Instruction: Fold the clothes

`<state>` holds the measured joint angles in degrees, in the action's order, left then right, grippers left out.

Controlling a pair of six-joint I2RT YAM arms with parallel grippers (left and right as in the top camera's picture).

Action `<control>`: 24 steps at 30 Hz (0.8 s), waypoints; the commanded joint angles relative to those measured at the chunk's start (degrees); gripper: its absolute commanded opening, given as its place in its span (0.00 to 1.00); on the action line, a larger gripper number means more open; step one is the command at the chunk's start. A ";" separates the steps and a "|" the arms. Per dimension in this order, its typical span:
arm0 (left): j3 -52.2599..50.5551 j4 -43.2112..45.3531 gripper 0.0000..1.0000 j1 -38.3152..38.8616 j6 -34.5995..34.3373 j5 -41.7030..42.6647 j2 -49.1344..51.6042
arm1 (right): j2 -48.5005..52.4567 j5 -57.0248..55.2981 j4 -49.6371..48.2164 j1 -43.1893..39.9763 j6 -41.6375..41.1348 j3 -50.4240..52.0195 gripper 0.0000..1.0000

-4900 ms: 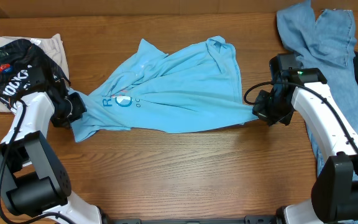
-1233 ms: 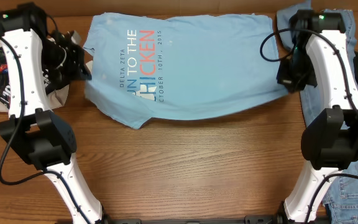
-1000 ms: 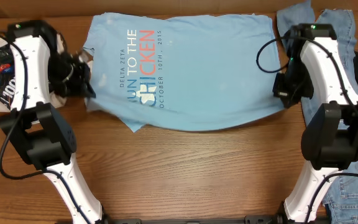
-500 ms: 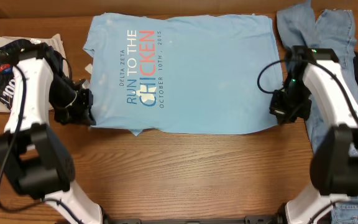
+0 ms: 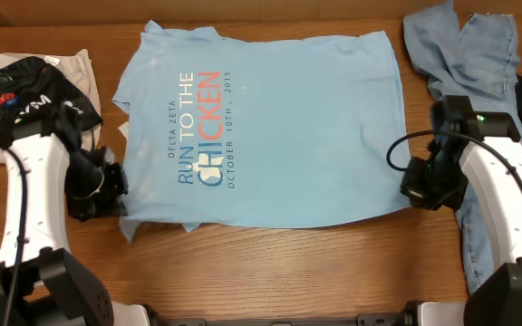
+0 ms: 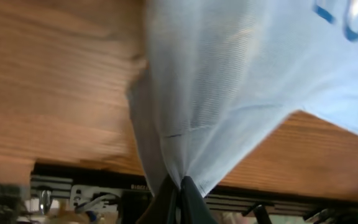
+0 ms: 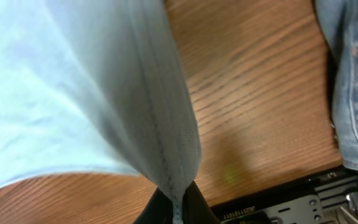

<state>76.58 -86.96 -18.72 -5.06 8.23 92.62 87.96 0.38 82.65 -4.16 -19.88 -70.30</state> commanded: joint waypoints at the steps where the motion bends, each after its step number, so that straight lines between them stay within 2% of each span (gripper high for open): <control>1: -0.35 0.02 0.04 -4.42 -2.32 -1.57 -3.61 | -2.69 -1.16 0.02 -1.90 -1.42 1.66 0.04; 6: -0.68 0.07 0.04 -9.81 -2.64 0.52 -7.28 | -5.29 -1.36 0.44 -5.14 -1.33 2.80 0.04; 12: -3.58 1.07 0.04 -10.14 -2.64 0.59 -9.29 | -7.56 -1.36 1.11 -7.50 0.42 2.82 0.04; 21: -4.15 12.66 0.04 -10.19 -5.95 1.27 -9.27 | -7.48 -0.33 -4.42 -7.15 2.64 2.82 0.04; 24: -4.15 16.70 0.04 -10.12 -6.80 1.75 -9.22 | -7.48 1.88 -8.44 -7.15 6.54 2.82 0.04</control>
<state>72.34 -72.58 -28.86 -9.54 9.23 84.12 81.38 0.69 76.77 -11.27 -17.08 -67.68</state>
